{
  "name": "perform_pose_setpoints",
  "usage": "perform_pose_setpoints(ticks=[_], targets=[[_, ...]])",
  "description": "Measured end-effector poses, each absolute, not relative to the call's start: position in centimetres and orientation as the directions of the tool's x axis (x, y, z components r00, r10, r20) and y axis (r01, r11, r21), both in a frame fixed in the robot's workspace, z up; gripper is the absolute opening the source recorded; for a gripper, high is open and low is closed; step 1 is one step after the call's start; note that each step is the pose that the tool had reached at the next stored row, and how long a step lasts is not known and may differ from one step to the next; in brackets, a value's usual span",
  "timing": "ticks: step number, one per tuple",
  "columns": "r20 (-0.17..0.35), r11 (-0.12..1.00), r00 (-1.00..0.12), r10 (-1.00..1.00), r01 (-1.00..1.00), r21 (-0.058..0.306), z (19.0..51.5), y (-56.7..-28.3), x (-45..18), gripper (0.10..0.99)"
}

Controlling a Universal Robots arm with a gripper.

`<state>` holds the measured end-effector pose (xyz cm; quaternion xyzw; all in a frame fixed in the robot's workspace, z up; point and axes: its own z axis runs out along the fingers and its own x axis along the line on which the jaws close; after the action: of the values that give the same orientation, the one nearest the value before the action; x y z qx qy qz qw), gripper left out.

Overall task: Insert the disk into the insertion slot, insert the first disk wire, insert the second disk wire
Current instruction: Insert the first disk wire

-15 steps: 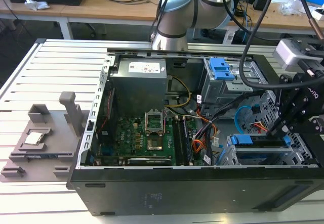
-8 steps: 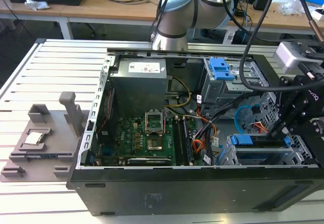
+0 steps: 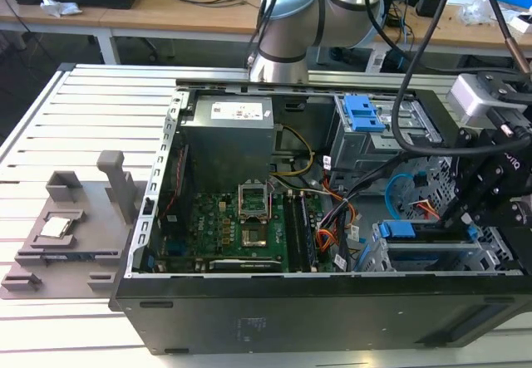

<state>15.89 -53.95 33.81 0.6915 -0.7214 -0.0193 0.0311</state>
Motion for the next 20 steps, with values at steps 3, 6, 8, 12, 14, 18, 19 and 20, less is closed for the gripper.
perform_pose_setpoints(ticks=[3,6,8,12,14,18,19,20], targets=[[0.019,0.043,-0.042,-0.999,-0.997,0.071,33.9,-53.9,15.9,0.239],[0.019,0.043,-0.042,-0.999,-0.997,0.071,34.4,-53.9,15.9,0.239],[0.019,0.043,-0.042,-0.999,-0.997,0.071,35.5,-53.9,15.9,0.239],[0.019,0.043,-0.042,-0.999,-0.997,0.071,36.8,-53.9,15.9,0.239],[0.019,0.043,-0.042,-0.999,-0.997,0.071,37.3,-53.9,15.9,0.239],[0.019,0.043,-0.042,-0.999,-0.997,0.071,38.3,-53.9,15.9,0.239],[0.019,0.043,-0.042,-0.999,-0.997,0.071,38.8,-53.9,15.9,0.239],[0.019,0.043,-0.042,-0.999,-0.997,0.071,39.1,-53.9,15.9,0.239]])
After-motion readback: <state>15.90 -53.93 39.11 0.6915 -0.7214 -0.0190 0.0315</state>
